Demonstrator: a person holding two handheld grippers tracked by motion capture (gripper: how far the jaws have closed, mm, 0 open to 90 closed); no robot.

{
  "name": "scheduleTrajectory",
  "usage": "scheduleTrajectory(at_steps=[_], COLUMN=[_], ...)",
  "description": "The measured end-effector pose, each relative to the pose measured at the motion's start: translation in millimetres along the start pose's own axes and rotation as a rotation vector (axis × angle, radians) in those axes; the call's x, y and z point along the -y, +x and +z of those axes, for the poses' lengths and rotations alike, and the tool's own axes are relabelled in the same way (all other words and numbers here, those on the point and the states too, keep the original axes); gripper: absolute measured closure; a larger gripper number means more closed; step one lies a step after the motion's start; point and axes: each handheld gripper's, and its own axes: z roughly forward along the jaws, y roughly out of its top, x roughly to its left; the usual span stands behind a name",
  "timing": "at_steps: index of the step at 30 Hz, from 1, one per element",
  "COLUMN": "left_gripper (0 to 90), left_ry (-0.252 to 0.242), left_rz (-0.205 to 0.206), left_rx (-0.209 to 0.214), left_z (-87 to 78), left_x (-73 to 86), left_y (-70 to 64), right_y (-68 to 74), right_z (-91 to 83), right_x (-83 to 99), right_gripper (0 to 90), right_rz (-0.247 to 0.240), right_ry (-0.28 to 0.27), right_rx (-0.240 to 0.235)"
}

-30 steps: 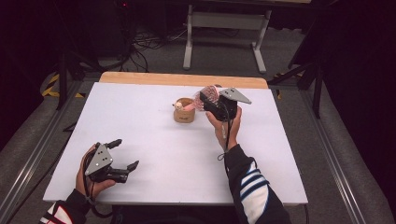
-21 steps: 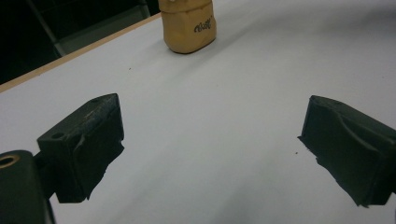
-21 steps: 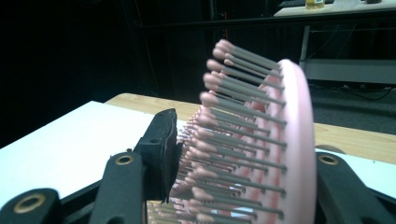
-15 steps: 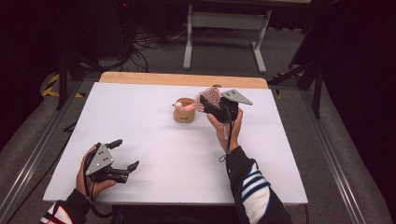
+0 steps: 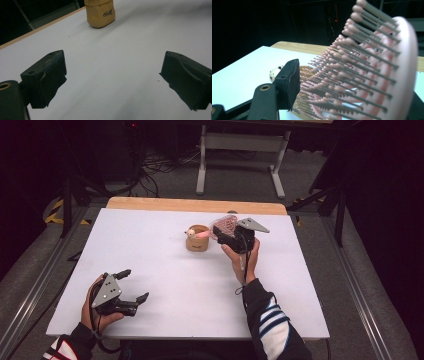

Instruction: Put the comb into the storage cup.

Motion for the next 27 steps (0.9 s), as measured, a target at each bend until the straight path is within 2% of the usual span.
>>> scheduleTrajectory(at_steps=[9, 16, 27], left_gripper=[7.1, 7.1, 7.1], left_ry=[0.0, 0.0, 0.004], left_rz=[-0.001, 0.001, 0.002], left_rx=[0.0, 0.001, 0.008], left_z=[0.1, 0.2, 0.7], left_x=[0.0, 0.1, 0.1], left_y=[-0.2, -0.3, -0.6], right_y=[1.3, 1.2, -0.9], right_z=[1.0, 0.3, -1.3], right_x=[1.7, 1.6, 0.0], right_gripper=[35.4, 27.8, 5.6], right_rz=[-0.016, -0.032, -0.035], right_ry=[0.017, 0.032, 0.003], right_rx=[0.005, 0.016, 0.031])
